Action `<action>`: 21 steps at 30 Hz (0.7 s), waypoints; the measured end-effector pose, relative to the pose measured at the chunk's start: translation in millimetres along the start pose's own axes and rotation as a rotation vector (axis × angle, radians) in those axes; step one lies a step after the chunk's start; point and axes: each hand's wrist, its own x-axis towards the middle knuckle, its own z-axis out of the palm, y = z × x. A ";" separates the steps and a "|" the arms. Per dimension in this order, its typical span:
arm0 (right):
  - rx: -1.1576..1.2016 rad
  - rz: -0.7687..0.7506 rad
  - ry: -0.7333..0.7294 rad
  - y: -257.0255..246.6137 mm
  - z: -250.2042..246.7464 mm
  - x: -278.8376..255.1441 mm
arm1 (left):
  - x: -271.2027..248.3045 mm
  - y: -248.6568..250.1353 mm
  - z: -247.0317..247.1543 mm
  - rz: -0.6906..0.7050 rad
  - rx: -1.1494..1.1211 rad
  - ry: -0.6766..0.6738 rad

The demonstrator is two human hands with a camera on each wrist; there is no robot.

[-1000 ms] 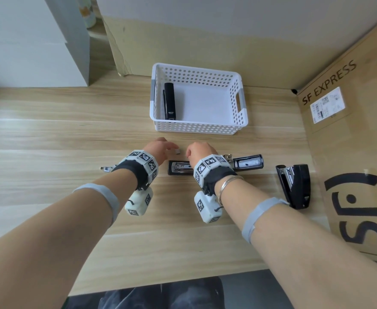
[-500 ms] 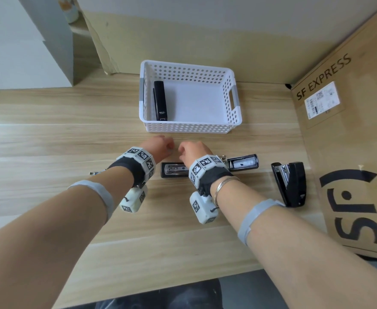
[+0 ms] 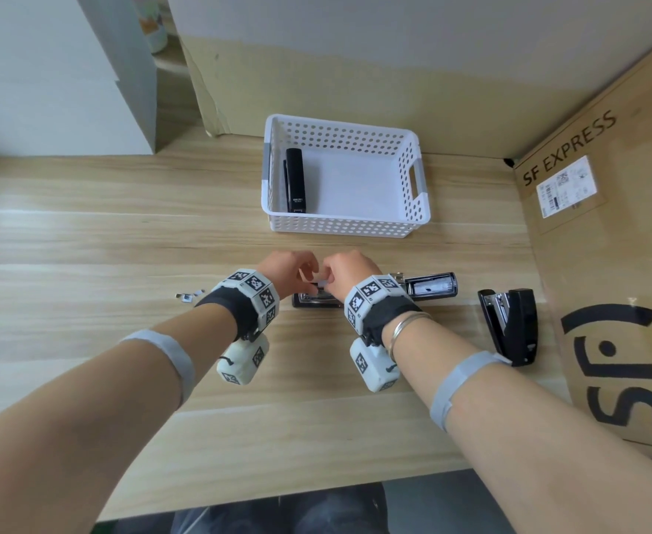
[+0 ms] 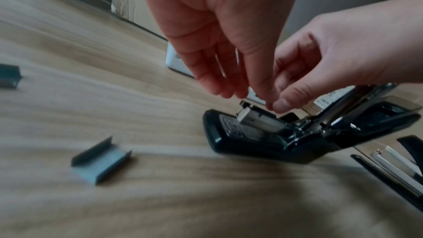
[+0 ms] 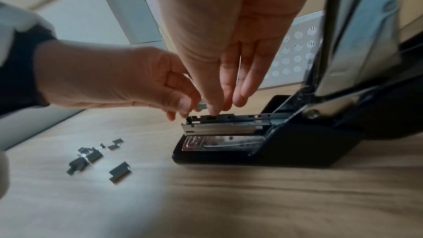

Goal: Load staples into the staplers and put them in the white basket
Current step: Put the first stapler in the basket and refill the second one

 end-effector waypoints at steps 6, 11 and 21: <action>-0.049 0.024 -0.026 4.7 6.7 -1.4 | -4.3 -4.0 12.6 -0.014 0.103 -0.015; -0.024 0.012 -0.023 4.6 8.8 -0.2 | -3.3 -5.0 14.2 -0.015 0.092 -0.006; -0.032 0.034 -0.050 2.4 9.0 3.3 | -0.5 -7.0 14.2 -0.023 0.081 -0.015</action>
